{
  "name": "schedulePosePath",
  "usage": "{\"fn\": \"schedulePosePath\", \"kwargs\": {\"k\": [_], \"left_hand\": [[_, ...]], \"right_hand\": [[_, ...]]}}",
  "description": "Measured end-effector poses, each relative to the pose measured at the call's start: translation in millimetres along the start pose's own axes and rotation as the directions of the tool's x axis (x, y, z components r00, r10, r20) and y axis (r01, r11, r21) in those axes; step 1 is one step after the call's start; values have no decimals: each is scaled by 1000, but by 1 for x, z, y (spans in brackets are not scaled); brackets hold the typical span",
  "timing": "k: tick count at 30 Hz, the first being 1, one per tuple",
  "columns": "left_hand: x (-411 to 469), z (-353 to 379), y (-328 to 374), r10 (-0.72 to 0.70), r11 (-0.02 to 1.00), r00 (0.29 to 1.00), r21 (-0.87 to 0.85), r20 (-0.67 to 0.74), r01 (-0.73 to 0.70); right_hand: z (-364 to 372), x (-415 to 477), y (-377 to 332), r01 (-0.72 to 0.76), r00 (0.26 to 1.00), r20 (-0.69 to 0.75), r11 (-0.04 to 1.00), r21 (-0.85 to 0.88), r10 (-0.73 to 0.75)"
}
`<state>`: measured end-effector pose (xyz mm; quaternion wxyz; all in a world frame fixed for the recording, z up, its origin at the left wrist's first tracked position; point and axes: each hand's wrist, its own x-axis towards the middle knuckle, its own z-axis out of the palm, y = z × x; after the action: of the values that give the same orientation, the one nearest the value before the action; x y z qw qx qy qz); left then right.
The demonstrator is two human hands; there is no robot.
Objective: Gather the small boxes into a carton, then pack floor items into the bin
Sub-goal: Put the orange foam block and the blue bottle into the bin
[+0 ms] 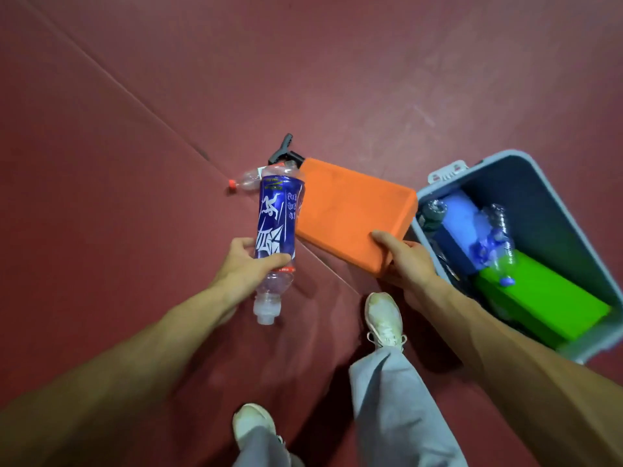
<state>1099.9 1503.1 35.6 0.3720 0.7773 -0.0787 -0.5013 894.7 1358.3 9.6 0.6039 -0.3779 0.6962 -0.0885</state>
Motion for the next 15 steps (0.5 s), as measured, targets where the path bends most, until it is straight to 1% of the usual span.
{"fn": "schedulePosePath", "kwargs": {"k": [3, 7, 10, 12, 15], "left_hand": [[-17, 55, 21, 42, 999, 997, 27, 58, -44], [-21, 138, 37, 57, 996, 988, 65, 146, -67], [-17, 205, 48, 46, 991, 982, 114, 181, -68], [-14, 247, 53, 35, 988, 978, 140, 205, -64], [-4, 302, 56, 11, 984, 974, 173, 228, -51]], "right_hand": [[-68, -11, 5, -9, 1000, 3, 993, 114, 9], [-158, 4, 24, 12, 999, -34, 979, 201, -6], [-224, 20, 42, -26, 996, -76, 938, 347, 56], [-262, 33, 53, -54, 989, -106, 928, 369, 100], [-308, 62, 68, -109, 961, -207, 938, 330, 184]]}}
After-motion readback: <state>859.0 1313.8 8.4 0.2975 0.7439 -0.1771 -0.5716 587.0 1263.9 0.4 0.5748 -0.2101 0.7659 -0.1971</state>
